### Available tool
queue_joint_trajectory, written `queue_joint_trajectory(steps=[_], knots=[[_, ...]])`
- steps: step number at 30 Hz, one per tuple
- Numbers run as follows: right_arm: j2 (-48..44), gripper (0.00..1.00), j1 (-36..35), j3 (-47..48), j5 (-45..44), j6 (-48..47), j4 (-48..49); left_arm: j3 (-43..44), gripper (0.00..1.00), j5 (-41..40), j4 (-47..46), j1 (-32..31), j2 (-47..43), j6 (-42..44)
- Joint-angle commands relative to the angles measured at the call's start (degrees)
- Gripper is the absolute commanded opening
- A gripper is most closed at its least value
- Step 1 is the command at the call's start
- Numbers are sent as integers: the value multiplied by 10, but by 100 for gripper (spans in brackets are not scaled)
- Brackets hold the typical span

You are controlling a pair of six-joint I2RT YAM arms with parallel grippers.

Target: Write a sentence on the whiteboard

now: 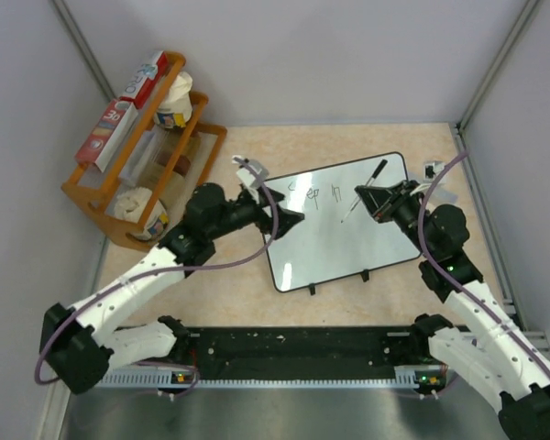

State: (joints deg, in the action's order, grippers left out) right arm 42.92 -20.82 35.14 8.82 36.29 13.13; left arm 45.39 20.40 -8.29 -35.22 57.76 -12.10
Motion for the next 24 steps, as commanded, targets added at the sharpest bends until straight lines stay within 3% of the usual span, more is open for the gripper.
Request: queue_joint_trajectory(steps=[1, 6, 11, 15, 18, 19, 20, 23, 24], knots=[[-24, 0, 5, 0, 45, 33, 2, 114, 84, 66, -50, -66, 116, -36], [-40, 0, 4, 2, 56, 43, -6, 194, 84, 106, -76, -108, 229, -49], [-54, 0, 4, 4, 56, 48, -13, 250, 83, 132, -73, -133, 287, -51], [-63, 0, 4, 3, 52, 53, -13, 264, 74, 144, -81, -142, 319, -52], [-63, 0, 4, -4, 51, 62, -2, 268, 36, 155, -97, -142, 329, -59], [-62, 0, 4, -3, 54, 62, 0, 262, 11, 148, -104, -142, 327, -62], [-60, 0, 4, -2, 59, 64, -3, 258, 0, 145, -110, -142, 324, -61], [-52, 1, 4, 29, 70, 37, -48, 260, 0, 125, -75, -139, 308, -40], [-48, 17, 5, 51, 73, 14, -65, 261, 0, 119, -64, -138, 295, -33]])
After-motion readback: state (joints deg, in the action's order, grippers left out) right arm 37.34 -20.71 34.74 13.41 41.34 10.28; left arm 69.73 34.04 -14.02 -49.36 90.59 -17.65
